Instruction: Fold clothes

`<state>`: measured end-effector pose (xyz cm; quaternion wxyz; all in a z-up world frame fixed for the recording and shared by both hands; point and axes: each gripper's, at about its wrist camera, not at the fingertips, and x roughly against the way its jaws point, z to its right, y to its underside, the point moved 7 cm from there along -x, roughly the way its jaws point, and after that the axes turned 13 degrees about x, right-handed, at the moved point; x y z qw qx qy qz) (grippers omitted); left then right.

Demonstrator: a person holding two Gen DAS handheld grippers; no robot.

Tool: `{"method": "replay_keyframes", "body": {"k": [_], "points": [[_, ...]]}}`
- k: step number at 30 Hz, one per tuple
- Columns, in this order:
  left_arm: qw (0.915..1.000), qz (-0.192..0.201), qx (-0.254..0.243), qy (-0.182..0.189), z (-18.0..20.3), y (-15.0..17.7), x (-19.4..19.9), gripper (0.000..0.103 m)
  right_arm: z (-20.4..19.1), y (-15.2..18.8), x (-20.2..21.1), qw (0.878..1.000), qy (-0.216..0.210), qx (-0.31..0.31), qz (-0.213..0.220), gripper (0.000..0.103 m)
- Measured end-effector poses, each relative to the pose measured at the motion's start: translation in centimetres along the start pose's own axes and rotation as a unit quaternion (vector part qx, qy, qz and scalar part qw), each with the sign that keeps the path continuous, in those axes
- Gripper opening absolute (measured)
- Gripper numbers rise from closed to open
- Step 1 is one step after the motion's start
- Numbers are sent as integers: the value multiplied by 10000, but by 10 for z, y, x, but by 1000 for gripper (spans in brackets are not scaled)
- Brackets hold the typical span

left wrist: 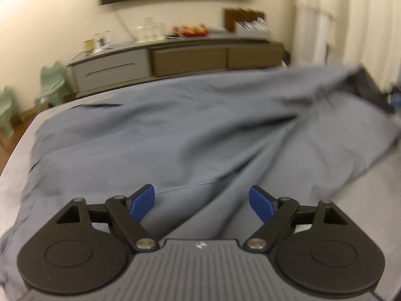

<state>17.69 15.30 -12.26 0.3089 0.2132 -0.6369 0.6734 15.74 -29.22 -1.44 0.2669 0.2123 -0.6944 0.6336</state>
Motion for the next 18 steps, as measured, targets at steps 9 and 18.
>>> {"method": "replay_keyframes", "body": {"k": [9,18], "points": [[9949,-97,-1003,41,84,1,-44,68,24,-37,-32,9962,797,344,119,13],[9962,-192,-850,-77,97,-14,-79,69,-39,-25,-16,9932,-1125,302,-74,50]]}}
